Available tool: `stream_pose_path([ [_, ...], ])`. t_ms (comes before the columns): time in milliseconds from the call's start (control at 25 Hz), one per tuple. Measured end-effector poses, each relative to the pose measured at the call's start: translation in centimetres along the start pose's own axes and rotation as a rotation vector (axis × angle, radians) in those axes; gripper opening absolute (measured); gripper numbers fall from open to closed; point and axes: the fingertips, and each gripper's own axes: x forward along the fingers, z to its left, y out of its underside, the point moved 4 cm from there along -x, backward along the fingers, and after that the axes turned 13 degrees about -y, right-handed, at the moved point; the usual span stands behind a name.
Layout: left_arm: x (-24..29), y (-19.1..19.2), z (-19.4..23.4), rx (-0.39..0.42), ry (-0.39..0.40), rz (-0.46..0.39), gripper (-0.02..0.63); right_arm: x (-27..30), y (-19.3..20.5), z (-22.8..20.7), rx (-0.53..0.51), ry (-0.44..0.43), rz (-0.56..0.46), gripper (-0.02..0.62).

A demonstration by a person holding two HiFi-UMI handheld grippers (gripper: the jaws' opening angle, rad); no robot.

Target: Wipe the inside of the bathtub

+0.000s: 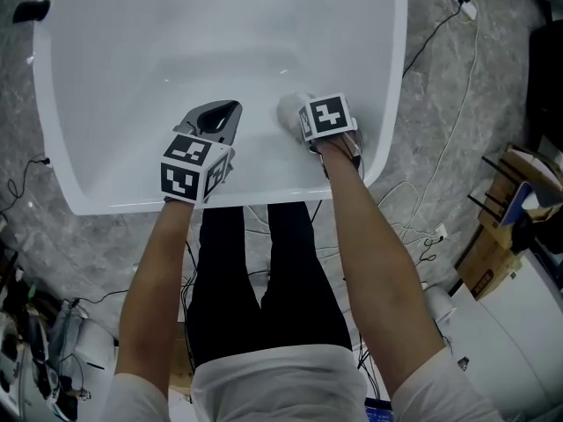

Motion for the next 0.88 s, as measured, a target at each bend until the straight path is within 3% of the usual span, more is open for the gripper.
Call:
stream_pose_path([
  [480,2.3,0.8,4.5,0.034,-0.02,0.0,0.006,5.2,-2.5,-1.6,-0.004,-0.02,-0.017,0.097],
  [880,2.4,2.1,7.9,0.008,-0.049,0.006,0.006,8.1,-4.0,-1.4,0.001,-0.069,-0.026,0.098],
])
